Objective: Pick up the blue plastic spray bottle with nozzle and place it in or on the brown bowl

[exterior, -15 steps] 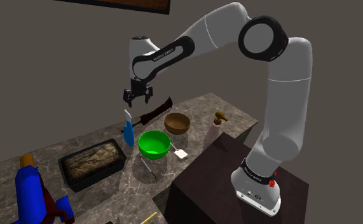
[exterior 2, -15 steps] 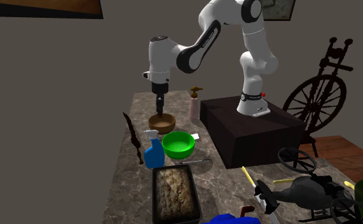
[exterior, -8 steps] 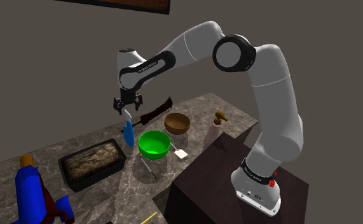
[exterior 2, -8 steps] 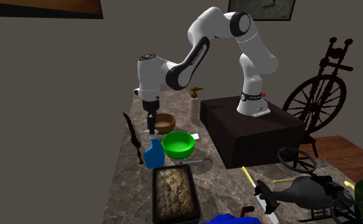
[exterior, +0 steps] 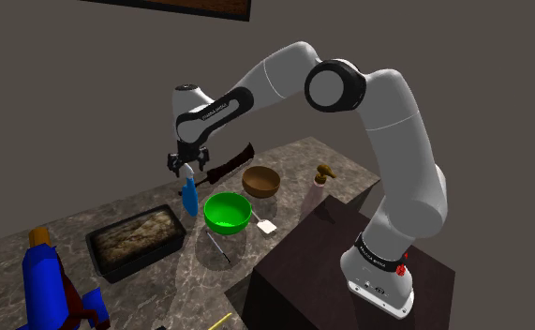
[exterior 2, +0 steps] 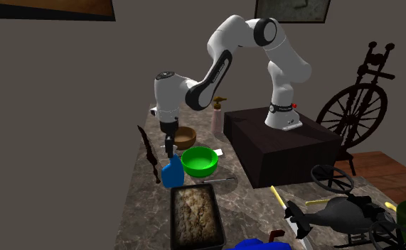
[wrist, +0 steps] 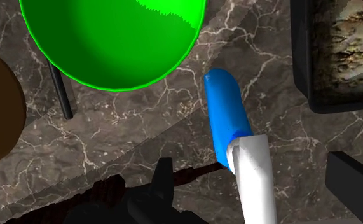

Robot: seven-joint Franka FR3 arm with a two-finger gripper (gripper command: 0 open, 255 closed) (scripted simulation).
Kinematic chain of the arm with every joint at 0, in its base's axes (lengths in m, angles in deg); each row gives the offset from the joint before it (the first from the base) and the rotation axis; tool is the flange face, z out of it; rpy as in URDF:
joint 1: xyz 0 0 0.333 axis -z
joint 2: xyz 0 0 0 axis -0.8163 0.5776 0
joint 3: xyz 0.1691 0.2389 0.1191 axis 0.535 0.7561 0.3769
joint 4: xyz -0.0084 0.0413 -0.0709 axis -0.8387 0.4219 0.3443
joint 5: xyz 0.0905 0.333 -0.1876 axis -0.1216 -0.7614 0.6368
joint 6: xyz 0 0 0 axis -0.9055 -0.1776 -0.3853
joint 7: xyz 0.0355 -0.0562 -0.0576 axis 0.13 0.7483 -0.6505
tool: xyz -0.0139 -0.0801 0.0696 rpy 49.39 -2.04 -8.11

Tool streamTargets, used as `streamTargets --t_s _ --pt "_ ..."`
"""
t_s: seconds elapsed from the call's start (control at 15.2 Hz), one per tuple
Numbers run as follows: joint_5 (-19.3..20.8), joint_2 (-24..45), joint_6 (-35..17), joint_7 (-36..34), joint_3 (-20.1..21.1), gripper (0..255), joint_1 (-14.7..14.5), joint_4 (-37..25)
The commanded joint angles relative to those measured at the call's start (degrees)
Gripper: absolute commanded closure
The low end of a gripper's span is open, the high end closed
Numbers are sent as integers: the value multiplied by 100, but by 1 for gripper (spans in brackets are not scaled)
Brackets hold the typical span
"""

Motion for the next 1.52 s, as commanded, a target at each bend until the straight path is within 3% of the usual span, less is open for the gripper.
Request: streamTargets --t_s 0.0,0.33,0.4,0.99,1.45 --pt "3 17 -18 -6 -2 0 -5 -3" --pt "3 17 -17 -6 -2 0 -5 -3" --pt "3 17 -17 -6 -2 255 -5 -3" --pt "3 17 -18 -6 -2 255 -5 -3" --pt "-54 -329 324 32 45 255 25 0"
